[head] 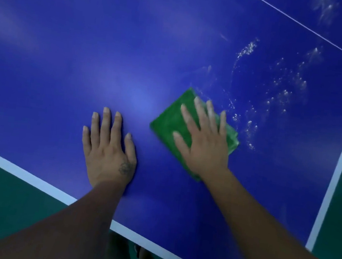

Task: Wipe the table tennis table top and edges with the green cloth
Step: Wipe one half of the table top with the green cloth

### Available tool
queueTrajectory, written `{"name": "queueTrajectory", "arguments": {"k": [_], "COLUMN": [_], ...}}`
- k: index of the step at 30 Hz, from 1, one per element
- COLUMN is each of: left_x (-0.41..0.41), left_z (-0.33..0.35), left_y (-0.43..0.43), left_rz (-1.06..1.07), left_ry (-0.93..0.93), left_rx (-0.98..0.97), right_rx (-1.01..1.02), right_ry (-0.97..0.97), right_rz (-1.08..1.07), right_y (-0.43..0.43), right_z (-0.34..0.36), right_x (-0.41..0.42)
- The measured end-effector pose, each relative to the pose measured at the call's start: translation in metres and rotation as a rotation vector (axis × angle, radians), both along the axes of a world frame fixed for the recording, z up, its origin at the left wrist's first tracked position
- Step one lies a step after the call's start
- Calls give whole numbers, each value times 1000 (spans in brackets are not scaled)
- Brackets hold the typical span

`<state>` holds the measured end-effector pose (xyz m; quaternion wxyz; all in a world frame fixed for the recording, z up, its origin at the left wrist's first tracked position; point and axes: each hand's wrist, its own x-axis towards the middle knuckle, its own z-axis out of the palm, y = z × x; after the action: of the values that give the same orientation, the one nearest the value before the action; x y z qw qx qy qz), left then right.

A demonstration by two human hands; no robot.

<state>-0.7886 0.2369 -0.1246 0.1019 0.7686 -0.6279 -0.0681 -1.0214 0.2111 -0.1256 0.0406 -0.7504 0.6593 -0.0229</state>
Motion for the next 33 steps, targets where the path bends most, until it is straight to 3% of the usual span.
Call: {"name": "queueTrajectory", "arguments": {"k": [4, 11, 15, 18, 21, 28, 33], "left_x": [0, 0, 2, 2, 3, 7, 5], "left_z": [-1, 0, -4, -5, -8, -14, -14], "left_y": [0, -2, -1, -1, -1, -1, 1], "left_rz": [-8, -11, -16, -21, -22, -33, -33], "left_ry": [-11, -23, -26, -10, -4, 4, 4], "left_rx": [-3, 7, 19, 34, 22, -23, -48], "right_rx": [20, 61, 37, 36, 33, 81, 132], "right_ry": [-1, -82, -105, -80, -74, -214, -214], "right_rz": [-170, -102, -48, -290, -483, -184, 162], "right_y": [-79, -96, -118, -130, -114, 54, 81], "right_z": [7, 12, 7, 7, 12, 1, 3], "right_x": [17, 101, 66, 19, 22, 71, -4]}}
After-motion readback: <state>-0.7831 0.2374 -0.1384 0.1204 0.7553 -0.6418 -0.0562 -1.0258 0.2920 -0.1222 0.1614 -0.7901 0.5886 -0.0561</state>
